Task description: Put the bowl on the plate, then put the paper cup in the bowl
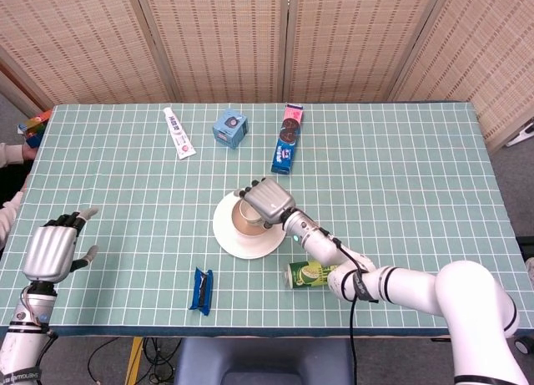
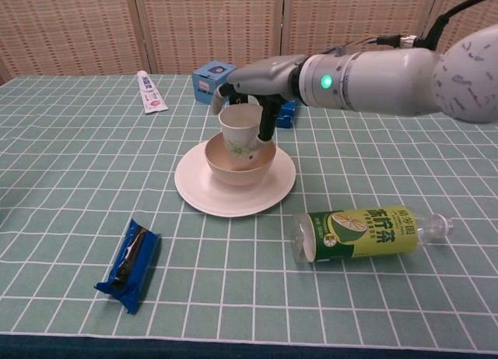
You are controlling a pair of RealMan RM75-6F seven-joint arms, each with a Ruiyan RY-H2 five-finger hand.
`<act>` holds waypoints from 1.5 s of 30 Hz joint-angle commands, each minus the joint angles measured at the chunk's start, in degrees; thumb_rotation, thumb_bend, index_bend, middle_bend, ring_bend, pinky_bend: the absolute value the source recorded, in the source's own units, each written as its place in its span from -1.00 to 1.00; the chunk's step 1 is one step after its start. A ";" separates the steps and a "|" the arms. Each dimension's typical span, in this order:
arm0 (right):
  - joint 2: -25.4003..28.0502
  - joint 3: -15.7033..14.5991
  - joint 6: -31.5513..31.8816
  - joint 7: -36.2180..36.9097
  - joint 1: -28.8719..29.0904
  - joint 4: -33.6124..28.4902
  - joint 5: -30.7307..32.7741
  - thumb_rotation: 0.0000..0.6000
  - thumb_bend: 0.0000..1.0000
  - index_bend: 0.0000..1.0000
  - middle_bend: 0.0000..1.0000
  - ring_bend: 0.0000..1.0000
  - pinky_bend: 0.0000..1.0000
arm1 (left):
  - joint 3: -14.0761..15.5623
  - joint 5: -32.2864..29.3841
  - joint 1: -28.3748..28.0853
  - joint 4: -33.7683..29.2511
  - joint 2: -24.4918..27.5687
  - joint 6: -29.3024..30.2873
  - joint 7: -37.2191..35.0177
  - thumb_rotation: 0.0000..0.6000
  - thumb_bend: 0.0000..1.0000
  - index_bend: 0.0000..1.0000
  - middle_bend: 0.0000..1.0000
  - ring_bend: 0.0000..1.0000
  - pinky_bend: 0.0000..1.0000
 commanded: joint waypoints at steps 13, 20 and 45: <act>-0.61 -0.56 0.15 2.56 0.19 1.04 -0.71 1.00 -0.54 -0.86 -0.63 -0.67 -0.26 | -0.10 0.18 0.27 0.19 -0.43 -0.12 -0.06 1.00 -0.48 -0.56 -0.34 -0.29 -0.03; 7.11 -0.24 4.49 3.40 -2.80 -6.36 -1.84 1.00 -0.54 -0.87 -0.65 -0.68 -0.26 | -0.42 0.18 -0.10 0.28 -0.29 -0.64 0.11 1.00 -0.48 -0.56 -0.34 -0.29 -0.04; 35.60 -13.58 42.88 16.26 -41.70 -23.92 -17.25 1.00 -0.54 -0.87 -0.57 -0.68 -0.26 | -0.50 0.39 -0.89 1.35 -0.74 -1.83 1.03 1.00 -0.48 -0.54 -0.34 -0.29 -0.04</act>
